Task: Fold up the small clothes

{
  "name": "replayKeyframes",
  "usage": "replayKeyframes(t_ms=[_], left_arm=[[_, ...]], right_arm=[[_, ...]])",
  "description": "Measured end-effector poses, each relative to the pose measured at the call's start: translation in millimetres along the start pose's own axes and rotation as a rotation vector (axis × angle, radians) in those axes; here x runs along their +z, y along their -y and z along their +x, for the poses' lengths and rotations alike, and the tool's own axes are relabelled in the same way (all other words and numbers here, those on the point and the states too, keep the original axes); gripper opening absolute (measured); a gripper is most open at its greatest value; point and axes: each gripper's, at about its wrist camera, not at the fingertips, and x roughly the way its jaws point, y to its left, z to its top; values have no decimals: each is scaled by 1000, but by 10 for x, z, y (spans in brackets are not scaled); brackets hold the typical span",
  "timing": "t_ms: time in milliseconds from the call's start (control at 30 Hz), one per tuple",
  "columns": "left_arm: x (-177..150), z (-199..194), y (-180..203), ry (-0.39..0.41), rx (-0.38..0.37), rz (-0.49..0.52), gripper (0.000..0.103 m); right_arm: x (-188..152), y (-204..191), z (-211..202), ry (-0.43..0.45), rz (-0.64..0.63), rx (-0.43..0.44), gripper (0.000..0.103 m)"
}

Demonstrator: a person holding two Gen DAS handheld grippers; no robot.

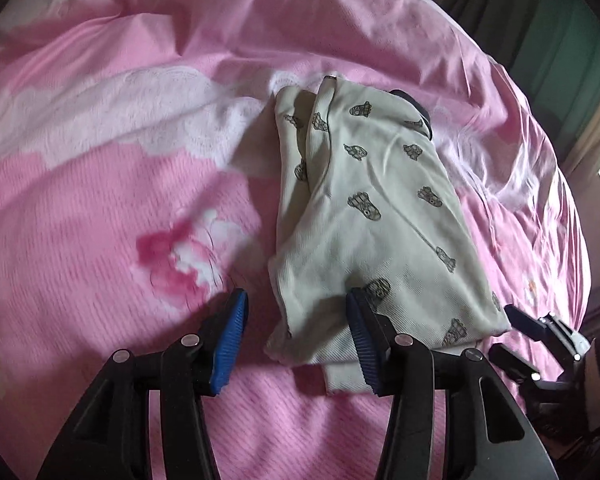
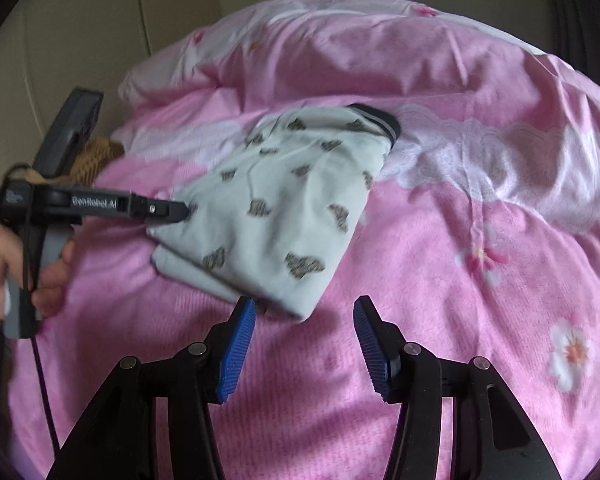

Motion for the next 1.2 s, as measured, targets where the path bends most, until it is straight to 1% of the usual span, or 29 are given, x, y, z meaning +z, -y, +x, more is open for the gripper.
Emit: replayKeyframes(t_ms=[33,67,100,200,233,300,400,467,500,600,633,667,700,733,767,800,833,933,1033,1100,1200], left_arm=[[-14,-13,7,5,-5,-5,50],[-25,-17,10,6,-10,-13,49],[-27,-14,9,6,-11,-17,49],[-51,5,18,6,-21,-25,47],[-52,1,21,9,-29,-29,40],[-64,-39,46,19,-46,-36,31],[-125,-130,128,34,-59,-31,30],[-190,-132,188,27,-55,-21,30],[-215,-126,209,26,-41,-13,30],[-290,-161,270,49,16,9,31],[-304,-198,286,61,32,8,36],[-306,-228,292,71,44,7,42],[-312,-266,306,86,60,6,56],[-323,-315,327,106,82,6,64],[-333,-364,355,128,102,7,64],[-340,-390,369,137,110,4,64],[-348,-410,386,142,119,-3,64],[-392,-425,425,143,144,-43,64],[-446,-411,447,137,149,-89,64],[-492,-404,461,134,157,-121,64],[-566,-403,456,138,171,-190,64]], right_arm=[[13,4,8,9,3,-9,49],[34,9,35,14,7,-25,39],[51,19,59,11,15,-30,23],[87,75,120,1,51,-32,11],[81,103,96,13,69,-28,9],[51,137,7,39,91,-37,7],[-28,230,-69,53,129,-48,7],[-118,315,6,11,160,-36,7],[-152,342,40,-7,171,-24,7],[-124,345,-15,2,171,15,7],[-93,338,-73,21,165,21,8],[-46,329,-130,37,154,24,13],[-7,323,-171,51,147,23,27],[48,323,-245,81,134,23,36],[93,324,-304,107,123,19,52],[136,324,-355,130,114,10,60],[199,339,-422,158,101,6,61],[344,415,-484,174,101,22,61],[462,543,-472,174,117,68,61],[550,625,-424,167,124,85,61],[691,772,-275,144,150,142,62]])
